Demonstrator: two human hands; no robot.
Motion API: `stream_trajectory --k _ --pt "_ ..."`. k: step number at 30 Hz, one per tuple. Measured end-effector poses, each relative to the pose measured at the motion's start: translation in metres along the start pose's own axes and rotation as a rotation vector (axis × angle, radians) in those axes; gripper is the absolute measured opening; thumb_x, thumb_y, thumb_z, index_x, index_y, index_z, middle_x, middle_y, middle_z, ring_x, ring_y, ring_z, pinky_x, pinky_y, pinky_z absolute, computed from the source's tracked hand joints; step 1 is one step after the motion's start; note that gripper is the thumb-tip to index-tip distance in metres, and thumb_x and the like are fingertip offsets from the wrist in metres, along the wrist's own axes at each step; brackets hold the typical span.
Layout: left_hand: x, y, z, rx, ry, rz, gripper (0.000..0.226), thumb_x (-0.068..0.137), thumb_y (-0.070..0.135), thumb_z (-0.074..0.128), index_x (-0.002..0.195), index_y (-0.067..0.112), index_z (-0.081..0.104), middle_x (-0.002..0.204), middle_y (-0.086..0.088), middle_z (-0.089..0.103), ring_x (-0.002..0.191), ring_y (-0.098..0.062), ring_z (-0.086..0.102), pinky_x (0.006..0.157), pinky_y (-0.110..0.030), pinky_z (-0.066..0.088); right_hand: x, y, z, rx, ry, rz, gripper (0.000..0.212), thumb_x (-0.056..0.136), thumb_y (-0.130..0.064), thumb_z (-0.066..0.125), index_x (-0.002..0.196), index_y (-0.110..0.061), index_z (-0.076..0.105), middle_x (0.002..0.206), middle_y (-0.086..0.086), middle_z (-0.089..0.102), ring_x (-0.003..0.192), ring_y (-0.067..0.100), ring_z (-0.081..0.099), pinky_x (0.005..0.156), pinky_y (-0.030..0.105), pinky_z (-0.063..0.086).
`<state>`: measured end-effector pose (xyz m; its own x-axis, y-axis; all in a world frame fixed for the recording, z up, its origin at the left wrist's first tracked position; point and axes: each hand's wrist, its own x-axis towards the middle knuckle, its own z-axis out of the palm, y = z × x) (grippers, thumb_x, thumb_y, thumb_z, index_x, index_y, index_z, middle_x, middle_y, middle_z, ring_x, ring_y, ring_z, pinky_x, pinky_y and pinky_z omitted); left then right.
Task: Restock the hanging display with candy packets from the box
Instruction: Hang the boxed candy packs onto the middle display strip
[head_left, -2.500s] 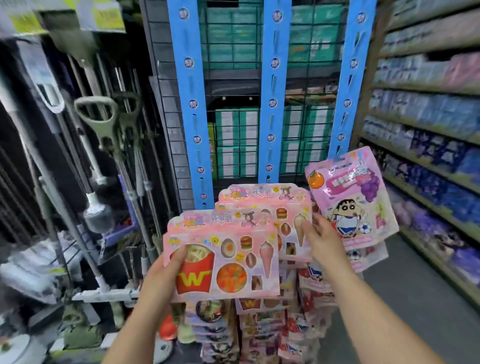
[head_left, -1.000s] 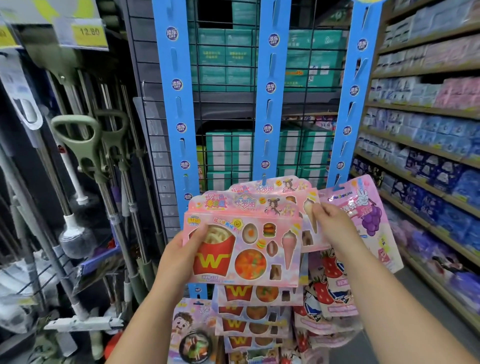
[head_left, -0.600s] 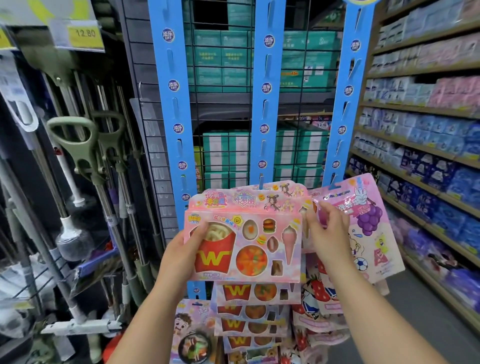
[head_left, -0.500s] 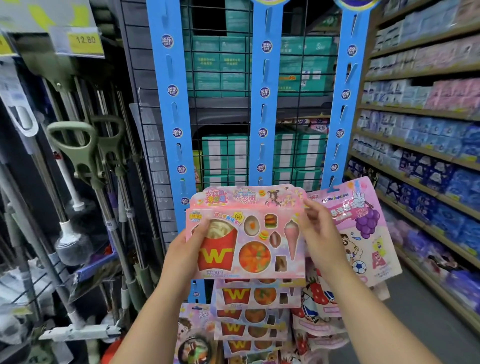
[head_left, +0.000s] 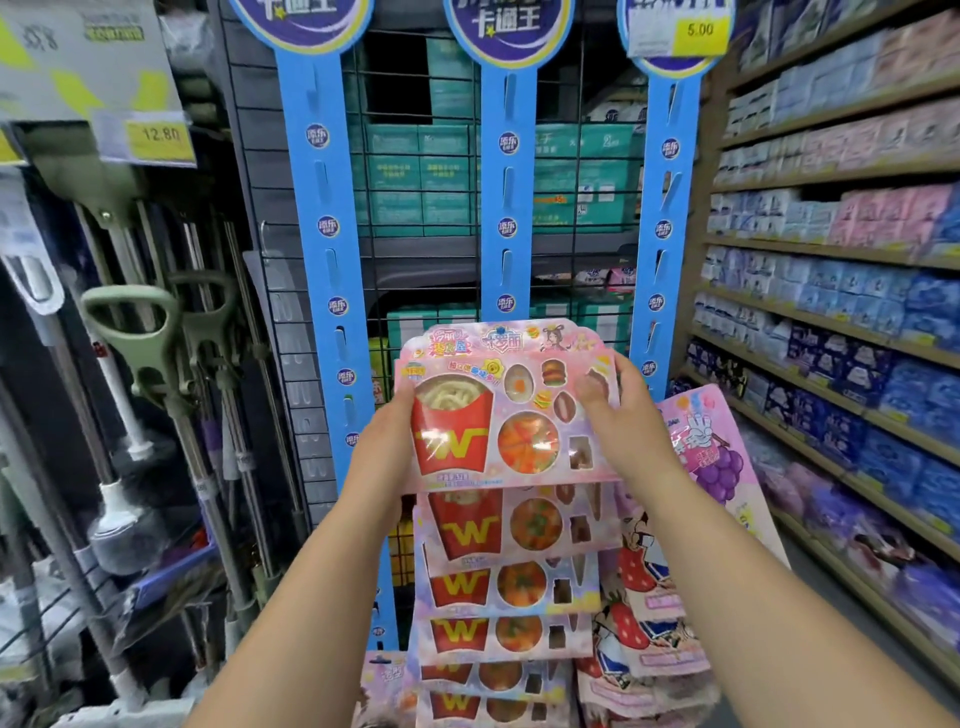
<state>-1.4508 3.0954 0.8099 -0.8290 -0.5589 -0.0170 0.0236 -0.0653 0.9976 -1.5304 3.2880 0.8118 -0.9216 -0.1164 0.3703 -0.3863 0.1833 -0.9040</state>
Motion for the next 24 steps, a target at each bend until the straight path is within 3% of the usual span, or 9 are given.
stream_trajectory --k 4,8,12,15,18,24 --pt "0.003 0.002 0.003 0.034 0.002 -0.001 0.046 0.096 0.057 0.034 0.085 0.025 0.065 0.087 -0.003 0.073 0.085 -0.024 0.07 0.083 -0.04 0.055 0.007 0.003 0.0 -0.021 -0.005 0.01 0.048 0.096 -0.036 0.047 0.14 -0.025 0.035 0.118 -0.011 0.046 0.107 0.01 0.044 0.086 0.027 0.033" --pt "0.006 0.003 0.004 0.044 -0.008 -0.006 0.045 0.096 0.056 0.035 0.091 0.023 0.064 0.089 -0.005 0.073 0.084 -0.024 0.07 0.084 -0.041 0.054 0.011 0.004 0.0 -0.033 -0.002 0.029 0.049 0.095 -0.038 0.047 0.141 -0.026 0.034 0.134 -0.005 0.05 0.12 0.018 0.048 0.09 0.03 0.038" --pt "0.008 0.006 0.005 0.057 -0.008 -0.023 0.045 0.095 0.058 0.035 0.091 0.022 0.061 0.093 -0.007 0.072 0.088 -0.027 0.07 0.09 -0.044 0.054 0.015 0.002 0.0 -0.03 -0.003 0.037 0.048 0.095 -0.038 0.047 0.14 -0.027 0.034 0.136 -0.002 0.05 0.123 0.021 0.047 0.09 0.032 0.038" --pt "0.009 0.005 0.005 0.081 -0.003 -0.025 0.049 0.094 0.061 0.034 0.096 0.021 0.061 0.099 -0.01 0.072 0.09 -0.029 0.07 0.092 -0.048 0.053 0.015 0.001 0.0 -0.035 0.003 0.026 0.047 0.095 -0.038 0.047 0.139 -0.027 0.036 0.135 -0.003 0.05 0.118 0.017 0.048 0.089 0.031 0.038" --pt "0.008 0.007 0.007 0.104 0.005 -0.022 0.046 0.096 0.057 0.032 0.084 0.022 0.06 0.089 -0.008 0.072 0.088 -0.029 0.069 0.094 -0.049 0.052 0.016 0.001 -0.002 -0.038 0.006 0.024 0.045 0.096 -0.037 0.047 0.138 -0.027 0.036 0.134 -0.004 0.05 0.109 0.012 0.046 0.087 0.03 0.037" --pt "0.009 0.007 0.009 0.126 0.003 -0.019 0.049 0.096 0.059 0.03 0.082 0.022 0.06 0.092 -0.009 0.073 0.09 -0.03 0.07 0.094 -0.049 0.052 0.019 0.001 -0.004 -0.071 -0.01 0.045 0.049 0.096 -0.039 0.045 0.142 -0.028 0.033 0.14 -0.004 0.046 0.128 0.021 0.043 0.095 0.035 0.037"
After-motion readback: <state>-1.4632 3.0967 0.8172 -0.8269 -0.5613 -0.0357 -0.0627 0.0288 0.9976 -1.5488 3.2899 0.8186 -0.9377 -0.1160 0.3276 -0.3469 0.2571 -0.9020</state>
